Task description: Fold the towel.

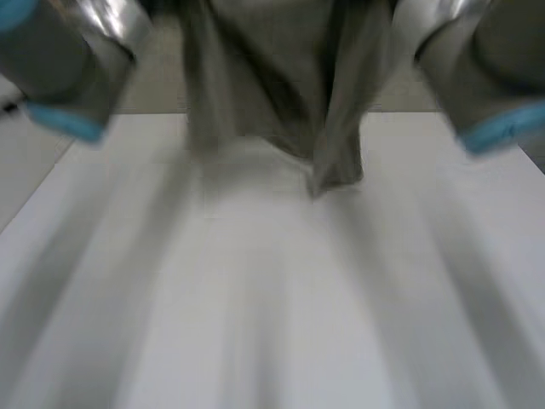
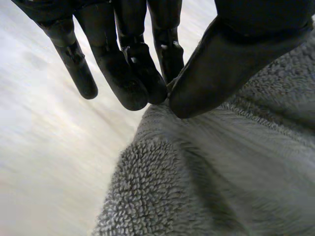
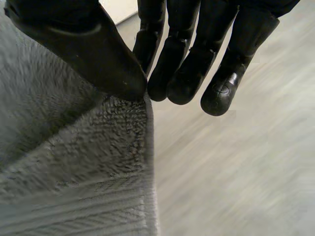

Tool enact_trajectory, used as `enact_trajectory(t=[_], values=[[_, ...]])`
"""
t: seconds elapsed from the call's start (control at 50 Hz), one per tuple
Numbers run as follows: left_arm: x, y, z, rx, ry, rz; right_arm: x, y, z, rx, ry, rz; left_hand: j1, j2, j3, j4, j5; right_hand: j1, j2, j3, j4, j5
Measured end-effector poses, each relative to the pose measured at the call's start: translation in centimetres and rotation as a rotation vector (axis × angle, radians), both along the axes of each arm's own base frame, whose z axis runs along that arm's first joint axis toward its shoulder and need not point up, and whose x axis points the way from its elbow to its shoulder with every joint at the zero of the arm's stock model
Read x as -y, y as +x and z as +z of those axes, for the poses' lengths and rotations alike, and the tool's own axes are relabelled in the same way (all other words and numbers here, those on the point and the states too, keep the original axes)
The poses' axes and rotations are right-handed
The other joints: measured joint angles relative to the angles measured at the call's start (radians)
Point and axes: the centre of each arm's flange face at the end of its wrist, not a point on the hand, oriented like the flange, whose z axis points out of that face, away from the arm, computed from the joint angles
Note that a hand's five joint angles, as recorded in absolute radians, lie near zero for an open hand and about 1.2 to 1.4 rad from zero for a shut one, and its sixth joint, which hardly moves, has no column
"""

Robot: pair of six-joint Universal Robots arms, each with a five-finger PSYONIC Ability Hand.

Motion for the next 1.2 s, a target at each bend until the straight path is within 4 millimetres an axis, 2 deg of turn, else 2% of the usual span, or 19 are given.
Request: enact_trajectory(t=[0.04,0.08,0.12,0.16,0.2,0.26,0.28,0.36,0.38,0.42,0.52,0.6,0.78,0.84,0.88,0.92,0.94,0.98,1.2], values=[[-1.2,1.6,5.1,-0.137,-0.105,0.021,0.0,-1.5,4.1,0.125,-0.090,-0.015,0.000,0.000,0.000,0.000,0.006,0.000,0.000,0.000,0.000,0.000],[-1.9,2.6,7.0,-0.203,-0.129,0.016,0.3,-2.6,5.4,0.177,-0.098,-0.020,0.000,0.002,0.000,0.000,0.012,0.000,0.000,0.000,0.000,0.001],[-2.2,3.1,7.2,-0.229,-0.106,0.004,0.8,-3.2,5.0,0.178,-0.054,-0.015,0.000,0.002,0.000,0.000,0.014,0.000,0.000,0.000,0.000,0.002],[-2.1,3.3,6.1,-0.220,-0.048,-0.009,1.3,-3.3,3.2,0.138,0.032,-0.002,0.000,0.002,0.000,0.000,0.016,0.000,0.000,0.000,0.000,0.002],[-2.0,3.2,3.9,-0.183,0.037,-0.026,1.7,-3.3,0.2,0.070,0.154,0.014,0.000,0.003,0.000,0.000,0.016,0.000,0.000,0.000,0.000,0.003],[-2.4,3.2,-1.3,-0.100,0.222,-0.062,1.2,-3.4,-6.0,-0.065,0.379,0.044,0.001,0.005,0.004,0.000,0.016,0.000,0.001,0.001,0.000,0.004],[-2.6,3.2,-2.1,-0.090,0.249,-0.067,1.0,-3.5,-6.8,-0.083,0.409,0.049,0.001,0.005,0.004,0.000,0.016,0.000,0.001,0.001,0.000,0.004],[-4.4,3.7,-9.3,0.020,0.472,-0.102,-1.5,-4.4,-13.6,-0.217,0.635,0.082,0.001,0.005,0.004,0.000,0.017,0.001,0.001,0.001,0.000,0.004],[-4.7,3.8,-10.2,0.035,0.493,-0.103,-1.8,-4.5,-14.2,-0.227,0.649,0.083,0.001,0.005,0.004,0.000,0.017,0.001,0.001,0.002,0.000,0.004],[-5.8,4.3,-14.5,0.121,0.574,-0.099,-3.1,-5.0,-16.7,-0.267,0.684,0.083,0.002,0.005,0.004,0.000,0.017,0.002,0.014,0.007,0.000,0.004],[-8.1,5.8,-22.8,0.337,0.653,-0.047,-5.0,-5.7,-20.0,-0.303,0.698,0.067,0.004,0.005,0.004,0.000,0.017,0.003,0.014,0.011,0.000,0.005],[-9.0,6.5,-26.2,0.434,0.677,-0.019,-6.0,-6.0,-21.4,-0.317,0.717,0.062,0.004,0.005,0.004,0.000,0.017,0.003,0.014,0.013,0.000,0.005],[-8.8,6.8,-27.3,0.449,0.691,-0.004,-6.6,-6.0,-22.9,-0.328,0.764,0.061,0.004,0.005,0.004,0.000,0.017,0.003,0.014,0.014,0.000,0.005],[-8.6,6.8,-27.2,0.442,0.691,0.000,-6.6,-6.1,-23.5,-0.330,0.785,0.056,-0.008,-0.036,-0.031,0.365,0.002,0.003,0.014,0.014,0.000,0.005],[-8.5,6.9,-27.2,0.436,0.687,0.008,-6.5,-6.1,-23.9,-0.327,0.804,0.046,-0.146,-0.231,-0.214,0.485,-0.178,-0.098,-0.084,-0.070,-0.090,-0.100],[-8.4,6.9,-27.2,0.432,0.682,0.015,-6.4,-6.2,-24.3,-0.319,0.821,0.034,-0.237,-0.314,-0.304,0.455,-0.268,-0.270,-0.256,-0.248,-0.267,-0.285],[-8.3,7.0,-27.3,0.429,0.678,0.021,-6.3,-6.3,-24.6,-0.309,0.839,0.020,-0.330,-0.402,-0.390,0.373,-0.365,-0.458,-0.433,-0.426,-0.439,-0.460],[-8.3,7.1,-27.3,0.424,0.670,0.029,-6.2,-6.5,-25.0,-0.293,0.864,-0.001,-0.407,-0.476,-0.464,0.301,-0.441,-0.589,-0.573,-0.562,-0.573,-0.604],[-8.2,7.4,-28.0,0.415,0.654,0.048,-5.5,-7.0,-27.8,-0.248,0.970,-0.093,-0.525,-0.588,-0.575,0.192,-0.566,-0.843,-0.817,-0.815,-0.827,-0.878]])
